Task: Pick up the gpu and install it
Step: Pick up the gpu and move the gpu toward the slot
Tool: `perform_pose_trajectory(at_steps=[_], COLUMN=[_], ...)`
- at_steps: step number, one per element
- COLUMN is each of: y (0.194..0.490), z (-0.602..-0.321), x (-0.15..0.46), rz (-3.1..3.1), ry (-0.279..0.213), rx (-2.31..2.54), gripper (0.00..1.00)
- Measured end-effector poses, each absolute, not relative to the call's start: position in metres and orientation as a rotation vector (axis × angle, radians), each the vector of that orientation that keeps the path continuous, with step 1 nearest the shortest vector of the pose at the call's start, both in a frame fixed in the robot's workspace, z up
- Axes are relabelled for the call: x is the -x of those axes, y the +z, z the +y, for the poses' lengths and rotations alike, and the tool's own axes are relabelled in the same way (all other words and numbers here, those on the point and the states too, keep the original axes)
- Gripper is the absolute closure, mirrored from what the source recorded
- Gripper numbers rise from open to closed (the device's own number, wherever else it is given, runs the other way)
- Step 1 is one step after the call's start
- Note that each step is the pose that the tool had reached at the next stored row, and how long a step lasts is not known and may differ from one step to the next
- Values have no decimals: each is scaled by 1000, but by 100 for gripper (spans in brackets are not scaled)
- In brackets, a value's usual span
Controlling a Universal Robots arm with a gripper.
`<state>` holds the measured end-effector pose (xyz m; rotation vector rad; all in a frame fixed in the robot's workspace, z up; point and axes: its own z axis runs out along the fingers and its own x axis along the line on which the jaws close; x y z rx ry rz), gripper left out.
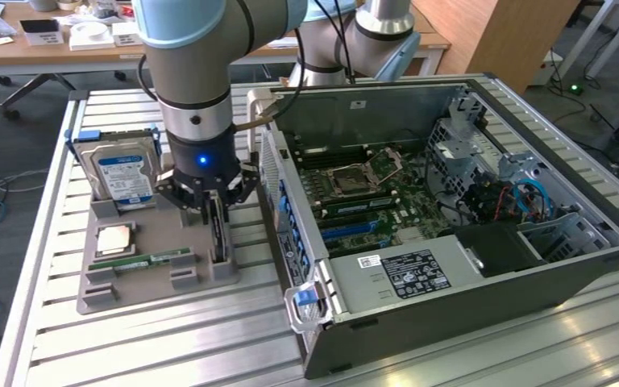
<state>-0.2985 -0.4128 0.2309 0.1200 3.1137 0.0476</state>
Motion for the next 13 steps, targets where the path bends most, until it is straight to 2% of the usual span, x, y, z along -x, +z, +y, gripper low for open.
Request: perform_pose_trajectory(at_steps=[13], y=[229], z=[-413], x=[298], rz=[3112], ry=[46], rx=[-154], gripper=[64])
